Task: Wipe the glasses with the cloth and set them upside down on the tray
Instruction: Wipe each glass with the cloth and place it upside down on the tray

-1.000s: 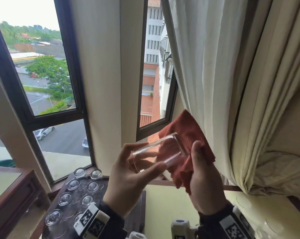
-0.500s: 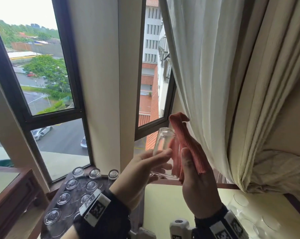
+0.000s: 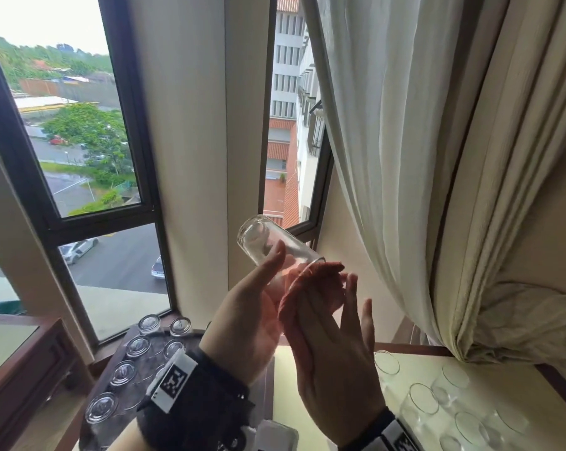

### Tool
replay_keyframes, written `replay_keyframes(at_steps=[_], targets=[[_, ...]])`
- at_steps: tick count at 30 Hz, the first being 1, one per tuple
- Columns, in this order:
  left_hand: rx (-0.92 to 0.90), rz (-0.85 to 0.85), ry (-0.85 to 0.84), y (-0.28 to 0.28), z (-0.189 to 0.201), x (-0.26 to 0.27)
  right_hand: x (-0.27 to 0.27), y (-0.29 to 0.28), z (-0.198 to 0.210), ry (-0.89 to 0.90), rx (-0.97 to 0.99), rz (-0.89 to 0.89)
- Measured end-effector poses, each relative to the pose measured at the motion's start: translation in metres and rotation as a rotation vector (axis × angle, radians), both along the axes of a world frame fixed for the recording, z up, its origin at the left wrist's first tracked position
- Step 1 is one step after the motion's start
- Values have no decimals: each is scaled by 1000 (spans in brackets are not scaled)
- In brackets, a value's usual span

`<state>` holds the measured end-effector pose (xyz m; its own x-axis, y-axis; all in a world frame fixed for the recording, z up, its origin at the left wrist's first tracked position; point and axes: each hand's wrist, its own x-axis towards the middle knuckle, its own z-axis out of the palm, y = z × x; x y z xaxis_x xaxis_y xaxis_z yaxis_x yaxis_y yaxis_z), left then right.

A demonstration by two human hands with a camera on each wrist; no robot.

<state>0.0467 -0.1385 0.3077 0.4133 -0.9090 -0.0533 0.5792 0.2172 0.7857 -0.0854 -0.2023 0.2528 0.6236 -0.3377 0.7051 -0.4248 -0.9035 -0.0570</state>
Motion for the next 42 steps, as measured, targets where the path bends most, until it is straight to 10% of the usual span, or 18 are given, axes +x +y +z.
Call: replay_keyframes(at_steps=[4,15,31,38,42], targets=[[27,84,-274,3,-8,2,6,6,13,43,136,-15],[4,23,-107,12,-6,20,4,11,22,23,179,176],[-60,-117,-495,2,-9,20,21,2,19,-208,317,118],[-209,-314,-362,-3,-8,31,12,17,51,-396,1566,678],[-37,-208,-520,-16,2,28,18,0,41,-386,1310,510]])
